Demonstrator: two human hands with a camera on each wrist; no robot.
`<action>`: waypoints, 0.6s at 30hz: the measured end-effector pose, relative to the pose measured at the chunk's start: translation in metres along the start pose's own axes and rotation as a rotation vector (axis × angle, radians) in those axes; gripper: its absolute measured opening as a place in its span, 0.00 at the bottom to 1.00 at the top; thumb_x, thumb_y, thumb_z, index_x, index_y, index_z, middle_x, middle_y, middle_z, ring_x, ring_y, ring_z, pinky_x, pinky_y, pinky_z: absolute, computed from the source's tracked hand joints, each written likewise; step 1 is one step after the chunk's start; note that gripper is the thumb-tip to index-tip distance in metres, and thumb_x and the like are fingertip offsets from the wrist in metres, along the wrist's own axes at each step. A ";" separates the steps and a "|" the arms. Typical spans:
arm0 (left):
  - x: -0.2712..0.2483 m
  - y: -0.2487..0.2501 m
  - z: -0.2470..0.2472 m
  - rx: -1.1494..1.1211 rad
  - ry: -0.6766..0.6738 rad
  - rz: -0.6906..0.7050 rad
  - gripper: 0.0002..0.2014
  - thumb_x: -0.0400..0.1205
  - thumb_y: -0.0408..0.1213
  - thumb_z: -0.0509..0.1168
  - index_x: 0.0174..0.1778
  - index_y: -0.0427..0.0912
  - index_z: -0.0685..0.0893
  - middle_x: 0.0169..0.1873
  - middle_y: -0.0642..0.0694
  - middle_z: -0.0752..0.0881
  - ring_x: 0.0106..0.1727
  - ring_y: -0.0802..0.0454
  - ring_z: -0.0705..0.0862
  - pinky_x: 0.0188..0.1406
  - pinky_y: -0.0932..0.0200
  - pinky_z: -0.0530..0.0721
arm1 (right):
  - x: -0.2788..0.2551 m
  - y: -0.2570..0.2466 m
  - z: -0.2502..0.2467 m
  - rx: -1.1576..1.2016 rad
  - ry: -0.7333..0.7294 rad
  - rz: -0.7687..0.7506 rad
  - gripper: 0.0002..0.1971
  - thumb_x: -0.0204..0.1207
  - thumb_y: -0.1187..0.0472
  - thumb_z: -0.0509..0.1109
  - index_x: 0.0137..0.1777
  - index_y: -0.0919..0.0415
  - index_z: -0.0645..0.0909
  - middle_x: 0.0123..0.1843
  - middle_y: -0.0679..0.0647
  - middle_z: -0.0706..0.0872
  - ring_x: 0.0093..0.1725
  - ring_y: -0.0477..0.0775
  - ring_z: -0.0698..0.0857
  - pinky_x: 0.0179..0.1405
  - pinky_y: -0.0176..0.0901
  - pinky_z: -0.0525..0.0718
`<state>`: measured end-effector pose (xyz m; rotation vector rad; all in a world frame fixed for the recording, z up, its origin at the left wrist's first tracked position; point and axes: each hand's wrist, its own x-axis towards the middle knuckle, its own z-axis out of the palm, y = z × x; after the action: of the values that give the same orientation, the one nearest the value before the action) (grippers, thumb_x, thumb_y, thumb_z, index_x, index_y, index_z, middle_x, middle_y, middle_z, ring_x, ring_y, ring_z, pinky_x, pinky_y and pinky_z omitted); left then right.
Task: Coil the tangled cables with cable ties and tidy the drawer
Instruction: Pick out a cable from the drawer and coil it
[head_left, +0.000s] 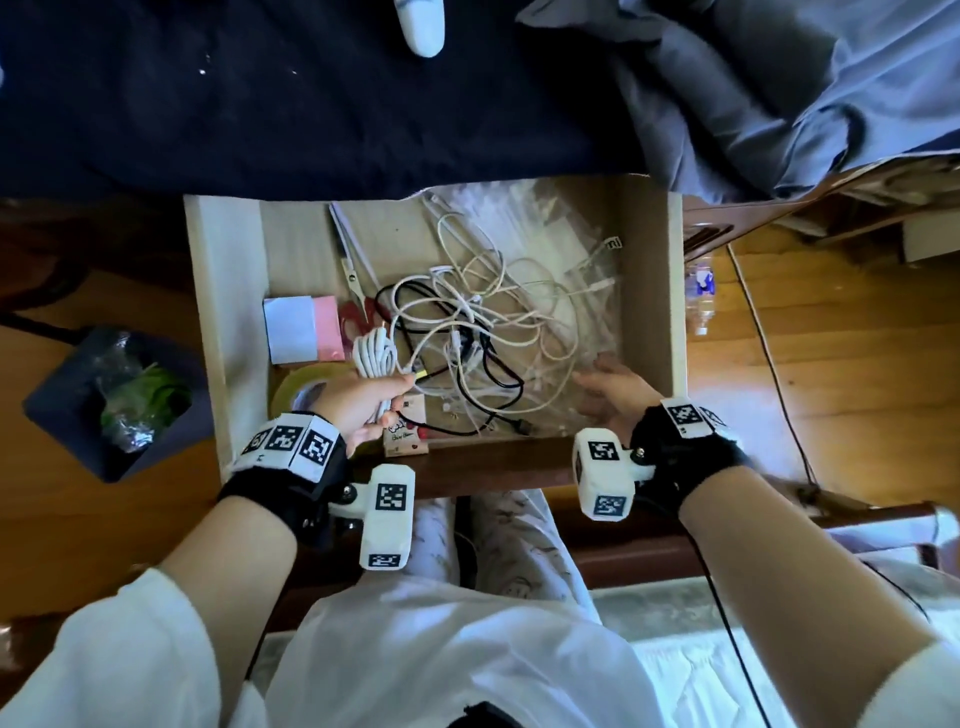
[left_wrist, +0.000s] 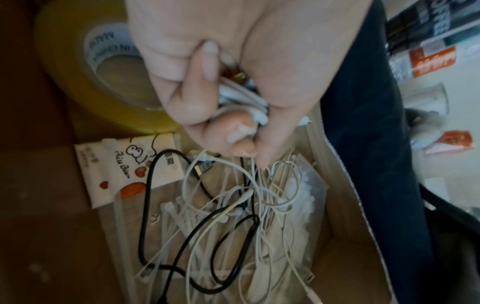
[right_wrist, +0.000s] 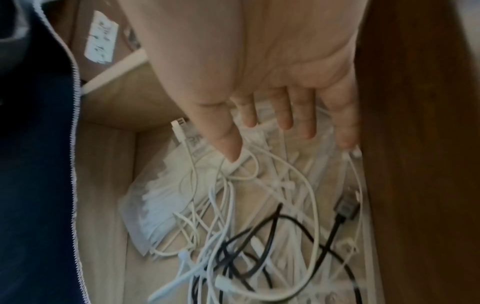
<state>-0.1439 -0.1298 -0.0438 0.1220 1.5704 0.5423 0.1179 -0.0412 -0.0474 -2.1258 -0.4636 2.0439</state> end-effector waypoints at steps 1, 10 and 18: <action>0.001 0.001 0.003 -0.006 0.007 0.004 0.04 0.82 0.34 0.65 0.44 0.38 0.81 0.26 0.48 0.74 0.14 0.59 0.68 0.06 0.70 0.59 | 0.003 0.003 0.007 -0.001 -0.017 0.027 0.18 0.77 0.68 0.67 0.62 0.53 0.69 0.47 0.55 0.77 0.50 0.58 0.79 0.37 0.52 0.80; 0.003 -0.003 -0.021 -0.027 0.127 0.047 0.11 0.80 0.36 0.69 0.30 0.45 0.82 0.32 0.44 0.85 0.17 0.55 0.68 0.08 0.71 0.59 | 0.040 0.014 0.043 -0.050 -0.014 0.094 0.16 0.76 0.67 0.68 0.63 0.67 0.73 0.36 0.59 0.76 0.15 0.48 0.79 0.10 0.32 0.73; 0.001 -0.009 -0.031 -0.106 0.107 0.046 0.09 0.80 0.35 0.68 0.34 0.42 0.81 0.37 0.40 0.84 0.19 0.55 0.69 0.07 0.70 0.63 | 0.038 -0.009 0.047 0.124 -0.142 0.044 0.10 0.80 0.69 0.62 0.36 0.67 0.76 0.34 0.60 0.78 0.38 0.62 0.79 0.54 0.63 0.80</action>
<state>-0.1713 -0.1455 -0.0488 0.0491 1.6426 0.6762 0.0711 -0.0253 -0.0829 -1.9463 -0.3022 2.1955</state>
